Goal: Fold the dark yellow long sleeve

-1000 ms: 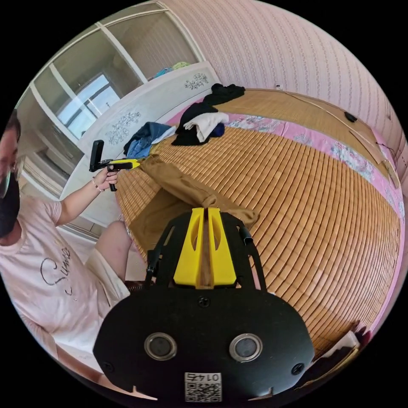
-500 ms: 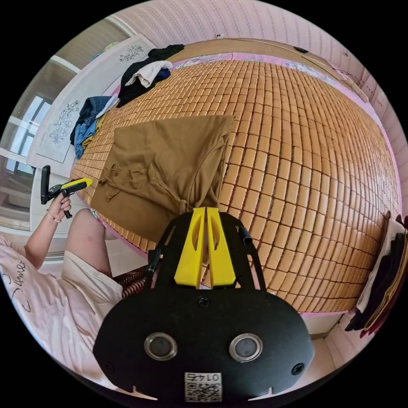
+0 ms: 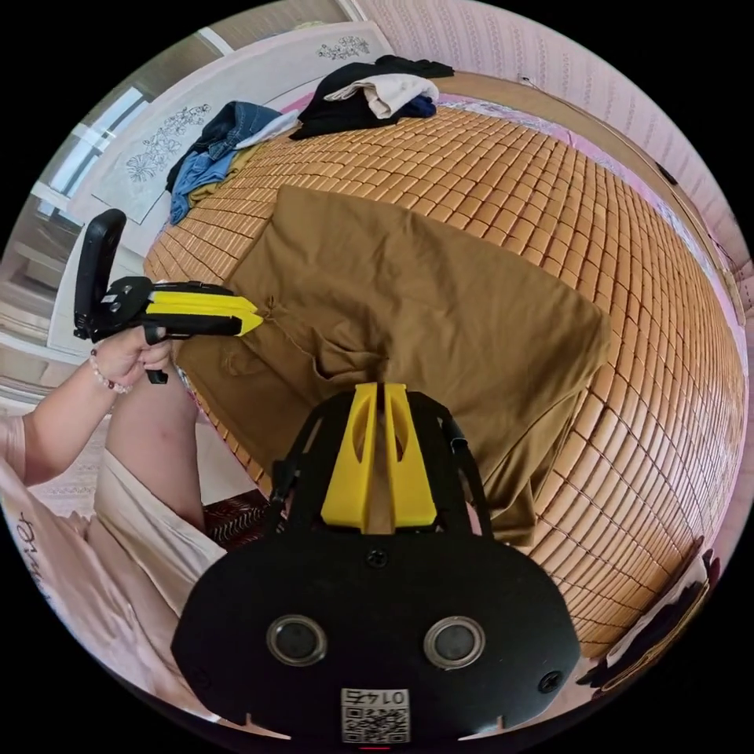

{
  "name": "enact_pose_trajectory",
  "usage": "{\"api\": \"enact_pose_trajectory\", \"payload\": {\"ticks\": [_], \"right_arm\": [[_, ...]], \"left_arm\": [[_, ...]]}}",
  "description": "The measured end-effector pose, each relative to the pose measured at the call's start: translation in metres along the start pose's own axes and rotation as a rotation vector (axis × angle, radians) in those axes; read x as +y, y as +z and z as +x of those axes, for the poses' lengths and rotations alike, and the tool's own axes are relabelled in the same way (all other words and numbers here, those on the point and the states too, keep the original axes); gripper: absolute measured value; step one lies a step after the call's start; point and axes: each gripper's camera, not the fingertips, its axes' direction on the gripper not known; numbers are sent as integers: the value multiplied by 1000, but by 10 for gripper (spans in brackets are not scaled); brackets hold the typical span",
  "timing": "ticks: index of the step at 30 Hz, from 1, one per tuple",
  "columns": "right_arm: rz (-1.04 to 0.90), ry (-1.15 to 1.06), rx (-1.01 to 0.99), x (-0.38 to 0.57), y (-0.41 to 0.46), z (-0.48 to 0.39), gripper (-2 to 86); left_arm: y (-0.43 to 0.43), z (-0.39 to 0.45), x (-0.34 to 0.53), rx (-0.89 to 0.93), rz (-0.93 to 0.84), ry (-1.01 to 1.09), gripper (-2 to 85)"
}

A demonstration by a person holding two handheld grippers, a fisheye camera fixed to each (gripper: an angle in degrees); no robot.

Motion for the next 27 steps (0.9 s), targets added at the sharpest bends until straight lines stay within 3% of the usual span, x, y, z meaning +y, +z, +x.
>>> {"api": "enact_pose_trajectory", "payload": {"ticks": [2, 5, 11, 16, 19, 22, 27], "right_arm": [[32, -108, -136, 12, -13, -10, 14], [-47, -208, -181, 30, -16, -25, 10], [-196, -254, -108, 39, -9, -48, 17], [-107, -226, -68, 10, -18, -67, 71], [-130, -238, 5, -7, -3, -86, 87], [-192, -267, 113, -15, 14, -100, 56], [-170, -307, 126, -19, -4, -115, 19]], "left_arm": [[-11, 10, 19, 60, 14, 65, -8], [-9, 22, 46, 77, -63, 76, -9], [-4, 33, 78, 71, -143, 31, -7], [-3, 65, 65, -90, -36, 70, 26], [21, 87, 52, -151, -60, 107, 59], [51, 95, 49, -203, -142, 118, 28], [52, 104, 65, -221, -195, 182, -8]]}}
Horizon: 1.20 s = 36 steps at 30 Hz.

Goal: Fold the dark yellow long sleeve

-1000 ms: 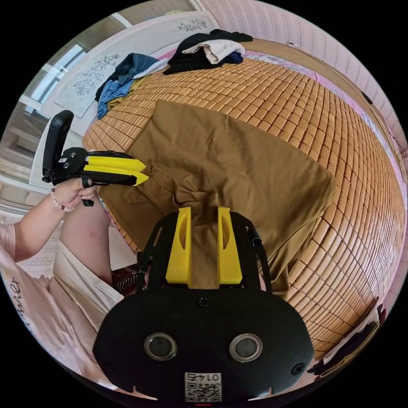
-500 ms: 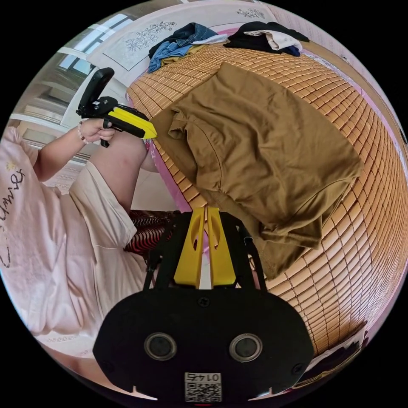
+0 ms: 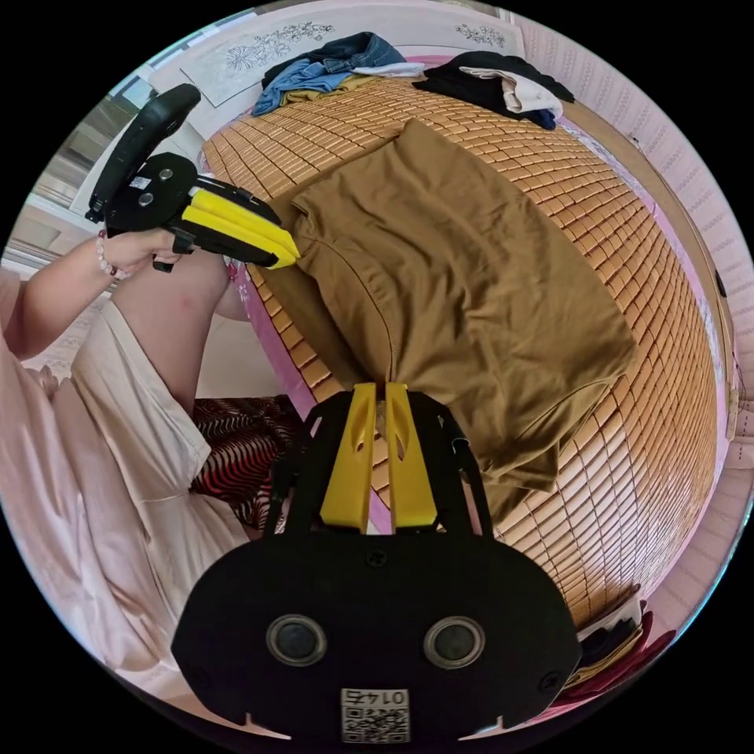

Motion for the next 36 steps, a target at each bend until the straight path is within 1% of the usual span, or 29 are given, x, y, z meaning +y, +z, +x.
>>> {"api": "enact_pose_trajectory", "payload": {"ticks": [4, 7, 11, 13, 16, 18, 19, 20, 22, 25, 26, 28, 29, 30, 31, 32, 34, 36], "right_arm": [[-9, -29, -77, -12, -4, -4, 15], [-52, -13, -60, -24, 13, -6, 20], [-50, 4, -92, -28, 6, -9, 43], [-53, 14, -127, -26, 1, -7, 54], [-29, 55, -140, -23, -12, 0, 46], [5, 66, -83, -29, -22, 6, 17], [46, 49, -14, -38, -30, 9, 2], [90, 54, 66, -52, -37, 13, -4], [121, 64, 144, -84, -40, 23, -7], [97, 27, 126, -150, -32, 41, -9], [82, 23, 150, -175, -27, 46, -9], [30, 30, 186, -205, -13, 55, -10], [-38, 42, 182, -221, 3, 62, -9], [-97, 44, 181, -227, 14, 65, -9], [-67, 36, 178, -233, 15, 67, -9], [-122, 28, 172, -241, 18, 70, -10], [-190, -19, 181, -252, 18, 70, -10], [-202, -31, 214, -260, 16, 74, -10]], "left_arm": [[12, 10, 10, -30, -40, 52, -9], [22, 12, 11, -13, -48, 30, -9], [23, 11, 19, 1, -58, 3, 0], [20, 10, 27, 5, -44, -7, 3], [9, 12, 38, 19, 6, -13, 3], [0, 19, 38, 53, 79, 17, -2], [-4, 27, 35, 61, 132, 41, -5], [-3, 36, 27, 70, 175, 69, -7], [4, 49, 13, 84, 218, 74, -8], [30, 58, -7, 120, 232, 20, -8], [40, 61, -12, 128, 226, 12, -9], [55, 64, -15, 69, 204, 18, -9], [65, 66, -15, 35, 171, 33, -9], [70, 67, -13, 37, 167, 50, -9], [72, 69, -7, 52, 206, 76, -10], [74, 72, -3, 43, 217, 99, -10], [76, 76, -1, 27, 204, 143, -10], [78, 78, 1, 27, 196, 163, -9]]}}
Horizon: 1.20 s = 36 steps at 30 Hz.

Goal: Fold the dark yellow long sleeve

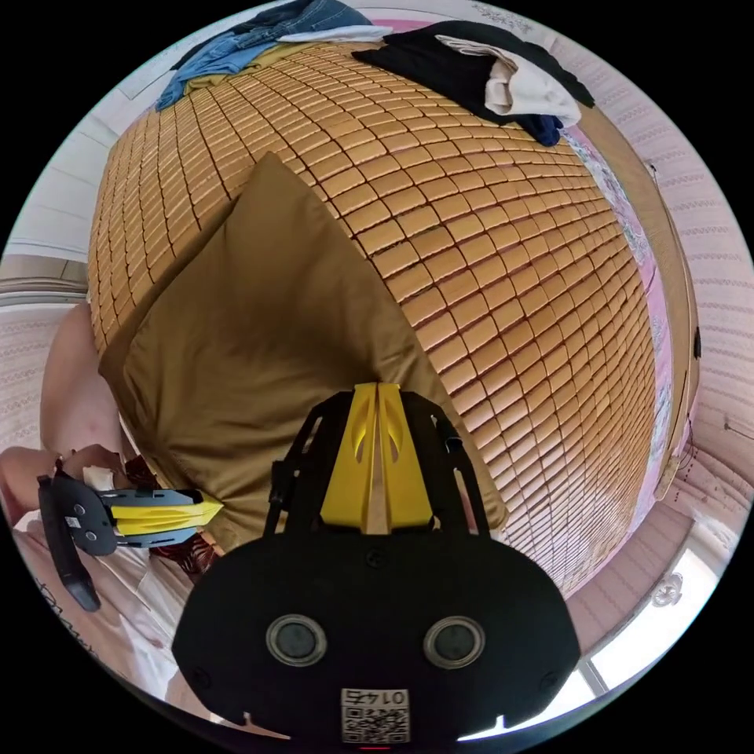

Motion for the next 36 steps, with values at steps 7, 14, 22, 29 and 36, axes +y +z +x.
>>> {"api": "enact_pose_trajectory", "payload": {"ticks": [7, 14, 22, 29, 36], "right_arm": [[20, 89, -115, 3, 22, 35, -9], [291, 404, -253, 183, 25, 60, -6], [184, 693, -380, 350, 117, 24, 59], [308, 827, -577, 400, 169, 41, 6], [413, 844, -646, 441, 193, 56, 5]], "left_arm": [[3, -3, 20, 41, 44, -37, 5], [-23, 30, 30, 105, 231, 28, 70], [2, 81, -1, 147, 279, 180, 173], [47, 106, -37, 166, 164, 187, 206], [64, 130, -54, 151, 141, 249, 209]]}}
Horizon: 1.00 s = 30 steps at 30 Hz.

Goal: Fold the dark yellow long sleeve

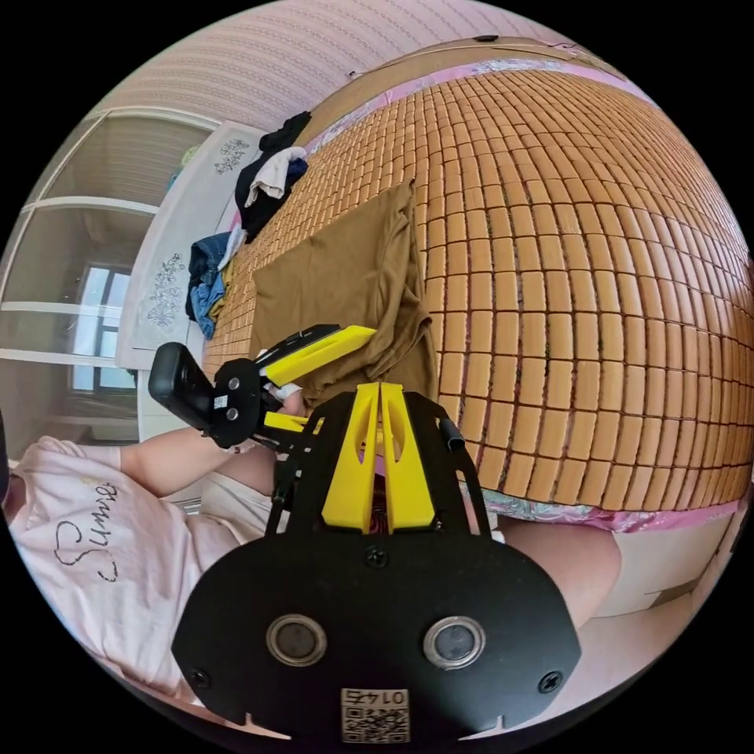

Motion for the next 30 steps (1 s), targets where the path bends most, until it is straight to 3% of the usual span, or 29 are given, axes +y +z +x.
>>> {"api": "enact_pose_trajectory", "payload": {"ticks": [3, 9, 13, 16, 18, 20, 24, 30], "right_arm": [[-56, 19, 156, 5, 14, 26, 28], [-82, 37, -14, 7, 39, 67, 73], [-88, 62, -26, 11, 45, 96, 21], [-23, 39, -170, 16, 35, 106, 13], [20, 20, -305, 19, 29, 109, 11], [16, 14, -426, 25, 33, 112, 12], [68, 58, -505, 41, 34, 126, 23], [152, 293, -617, 62, 70, 197, 164]], "left_arm": [[6, 3, 1, 7, -23, -18, 209], [12, 13, 3, -28, -41, 11, 208], [13, 15, 2, -33, -45, 4, 206], [10, 15, 4, -38, -35, -5, 196], [4, 15, 7, -56, -11, -24, 173], [-14, 16, 13, -145, 35, -85, 85], [-44, 22, 33, -132, 121, -87, 15], [-80, 49, 56, -63, 122, 9, 4]]}}
